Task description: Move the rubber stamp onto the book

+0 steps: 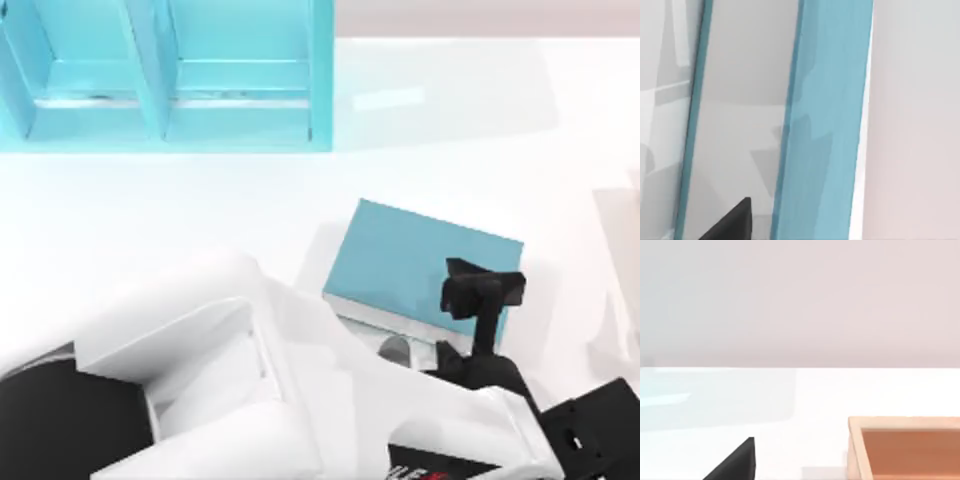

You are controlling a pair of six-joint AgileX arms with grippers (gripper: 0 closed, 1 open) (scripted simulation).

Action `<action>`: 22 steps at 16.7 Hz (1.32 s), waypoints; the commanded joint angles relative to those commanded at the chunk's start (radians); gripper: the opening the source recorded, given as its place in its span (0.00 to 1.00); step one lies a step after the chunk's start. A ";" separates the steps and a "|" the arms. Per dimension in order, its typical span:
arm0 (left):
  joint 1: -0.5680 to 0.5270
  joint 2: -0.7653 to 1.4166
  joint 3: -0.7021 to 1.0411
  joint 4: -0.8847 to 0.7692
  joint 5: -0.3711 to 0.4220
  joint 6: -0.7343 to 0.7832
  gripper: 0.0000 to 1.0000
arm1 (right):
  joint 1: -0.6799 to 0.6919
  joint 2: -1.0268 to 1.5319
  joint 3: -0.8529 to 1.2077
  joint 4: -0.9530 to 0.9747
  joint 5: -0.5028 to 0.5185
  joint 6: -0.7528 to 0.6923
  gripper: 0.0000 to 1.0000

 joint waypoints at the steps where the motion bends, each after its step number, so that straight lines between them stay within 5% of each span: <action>1: -0.024 -0.003 0.007 -0.094 -0.013 -0.079 1.00 | 0.000 0.000 0.000 0.000 0.000 0.000 1.00; 6: -0.132 -0.029 0.036 -0.477 -0.075 -0.420 1.00 | 0.000 0.000 0.000 0.000 0.000 0.000 1.00; 10: -0.174 -0.050 0.044 -0.606 -0.099 -0.543 1.00 | 0.000 0.000 0.000 0.000 0.000 0.000 1.00; 17: -0.164 -0.053 0.041 -0.606 -0.093 -0.537 1.00 | 0.000 0.000 0.000 0.000 0.000 0.000 1.00; 22: -0.034 -0.194 -0.012 -0.537 0.025 -0.337 1.00 | 0.000 0.000 0.000 0.000 0.000 0.000 1.00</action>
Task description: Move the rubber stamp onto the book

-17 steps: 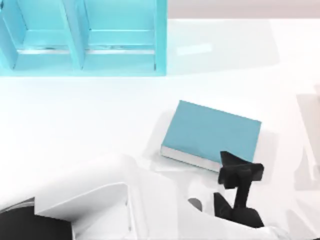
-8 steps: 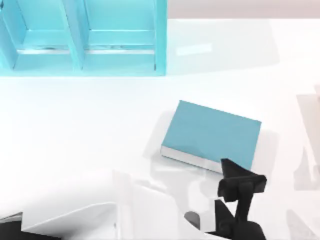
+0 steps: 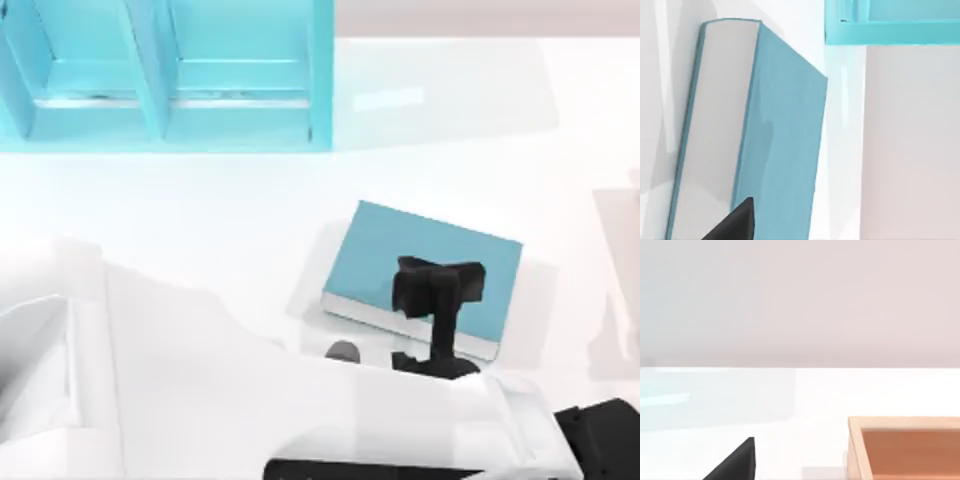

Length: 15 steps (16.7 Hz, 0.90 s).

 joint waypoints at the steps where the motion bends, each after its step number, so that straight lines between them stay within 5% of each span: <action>1: 0.043 -0.047 -0.021 0.021 0.039 0.072 1.00 | 0.000 0.000 0.000 0.000 0.000 0.000 1.00; 6: 0.312 -0.358 -0.187 0.153 0.287 0.580 1.00 | 0.000 0.000 0.000 0.000 0.000 0.000 1.00; 15: 0.878 -1.168 -0.711 0.445 0.797 1.884 1.00 | 0.000 0.000 0.000 0.000 0.000 0.000 1.00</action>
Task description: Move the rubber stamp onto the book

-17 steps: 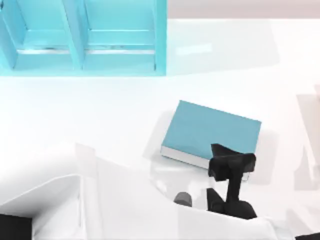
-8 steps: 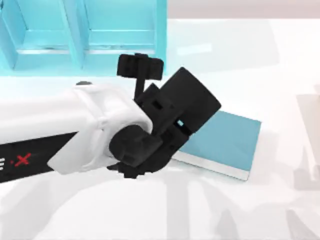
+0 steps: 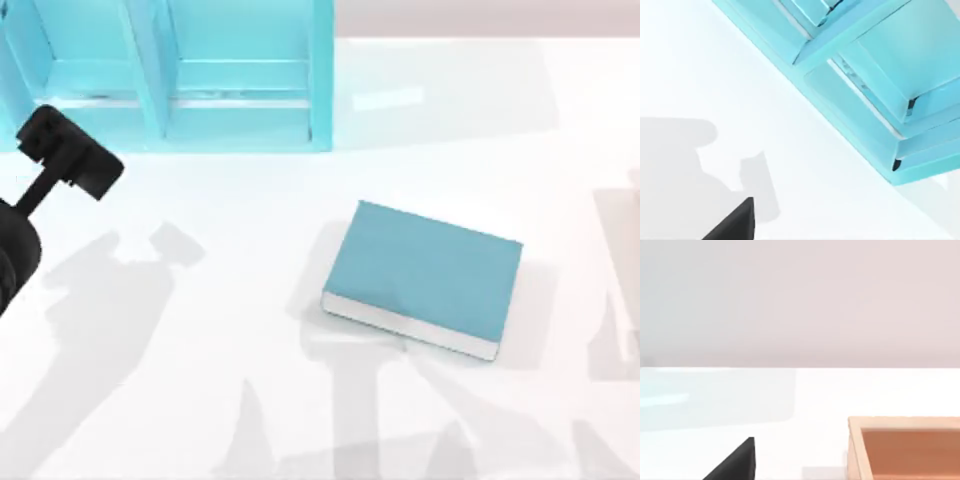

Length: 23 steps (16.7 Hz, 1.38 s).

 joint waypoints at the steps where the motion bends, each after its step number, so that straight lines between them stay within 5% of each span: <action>1: 0.057 -0.097 -0.067 0.033 0.050 0.137 1.00 | 0.000 0.000 0.000 0.000 0.000 0.000 1.00; 5: 0.257 -0.455 -0.324 0.157 0.220 0.603 1.00 | 0.000 0.000 0.000 0.000 0.000 0.000 1.00; 10: 0.414 -0.775 -0.555 0.273 0.347 0.955 1.00 | 0.000 0.000 0.000 0.000 0.000 0.000 1.00; 23: 0.453 -0.861 -0.621 0.307 0.377 1.046 1.00 | -0.021 0.062 0.061 -0.048 0.003 -0.017 1.00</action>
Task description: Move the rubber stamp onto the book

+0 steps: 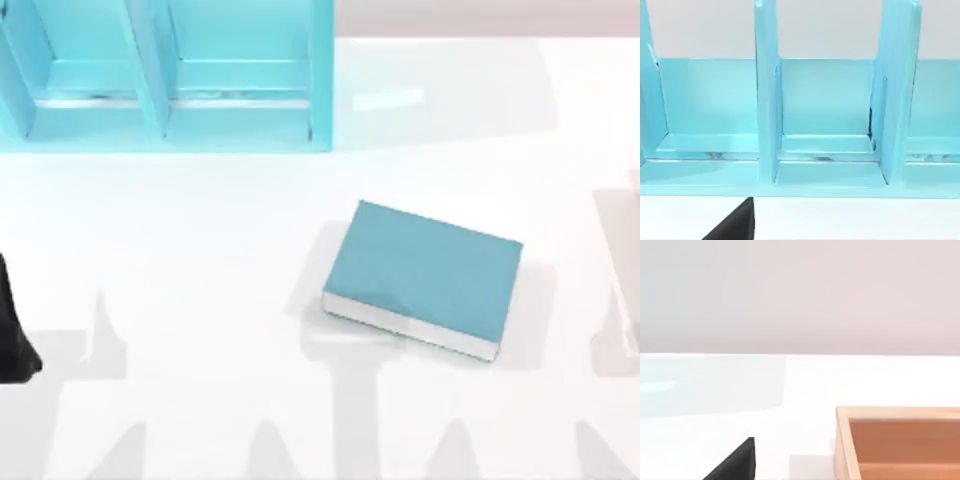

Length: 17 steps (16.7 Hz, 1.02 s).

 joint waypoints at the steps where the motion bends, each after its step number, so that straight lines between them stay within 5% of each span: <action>1: 0.000 0.000 0.000 0.000 0.000 0.000 1.00 | -0.013 0.042 0.041 -0.032 0.001 -0.011 1.00; 17: 0.000 0.000 0.000 0.000 0.000 0.000 1.00 | -0.323 1.503 1.220 -0.981 0.004 -0.312 1.00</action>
